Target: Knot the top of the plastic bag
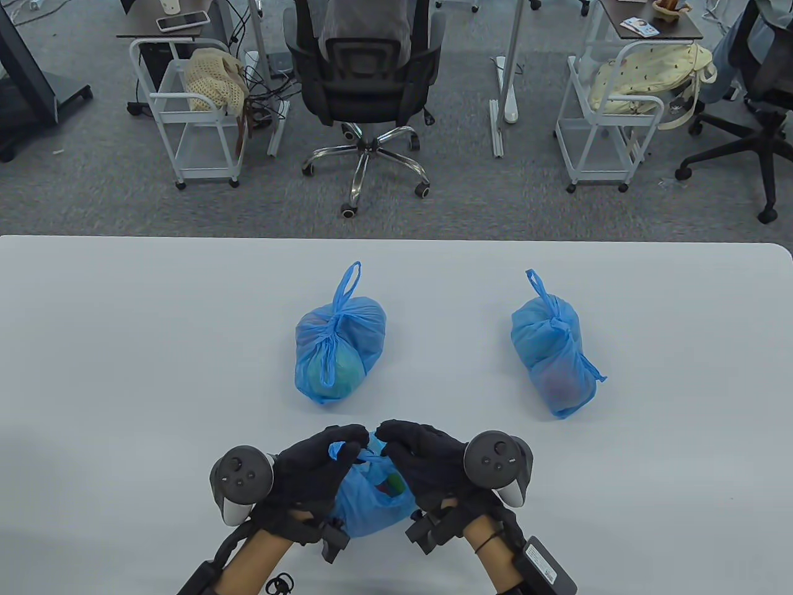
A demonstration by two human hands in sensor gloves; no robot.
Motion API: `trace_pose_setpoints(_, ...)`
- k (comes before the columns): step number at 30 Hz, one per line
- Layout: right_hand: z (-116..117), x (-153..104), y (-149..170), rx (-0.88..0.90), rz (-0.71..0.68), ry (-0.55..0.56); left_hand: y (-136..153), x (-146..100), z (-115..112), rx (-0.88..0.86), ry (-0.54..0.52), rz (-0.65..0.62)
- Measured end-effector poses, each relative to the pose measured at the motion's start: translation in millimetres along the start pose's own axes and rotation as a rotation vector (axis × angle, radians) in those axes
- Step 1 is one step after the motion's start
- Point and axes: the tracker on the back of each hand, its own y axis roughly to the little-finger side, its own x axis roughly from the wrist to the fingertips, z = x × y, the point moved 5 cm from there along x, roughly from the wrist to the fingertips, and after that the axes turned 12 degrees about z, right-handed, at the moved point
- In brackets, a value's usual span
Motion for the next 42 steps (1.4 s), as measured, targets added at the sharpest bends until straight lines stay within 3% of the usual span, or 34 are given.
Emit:
trace_pose_setpoints(6,5.8,0.7,6.0,-0.019,0.041,-0.014,-9.7,-4.4,4.9,0.034,-0.063,-0.096)
trace_pose_setpoints(9,6.0,1.0,9.7,0.006,0.063,-0.010,-11.4,-5.4,3.2,-0.039,-0.042,-0.115)
trace_pose_setpoints(16,17.6,2.7,22.9,0.091,0.093,-0.123,-15.3,-6.3,-5.1,-0.097,0.033,-0.159)
trace_pose_setpoints(22,13.0,3.1,20.0,0.056,0.044,-0.057,-13.4,-5.3,-9.6,-0.141,0.074,-0.148)
trace_pose_setpoints(26,7.4,1.9,14.0,-0.017,-0.010,0.011,-8.5,-3.2,-8.5,-0.190,0.078,-0.111)
trace_pose_setpoints(33,-23.5,-1.2,12.9,-0.010,-0.021,0.191,15.8,1.7,11.9,-0.313,-0.051,0.060)
trace_pose_setpoints(42,-48.9,-1.4,19.8,-0.131,0.009,0.285,35.3,6.4,28.9,-0.128,-0.106,0.233)
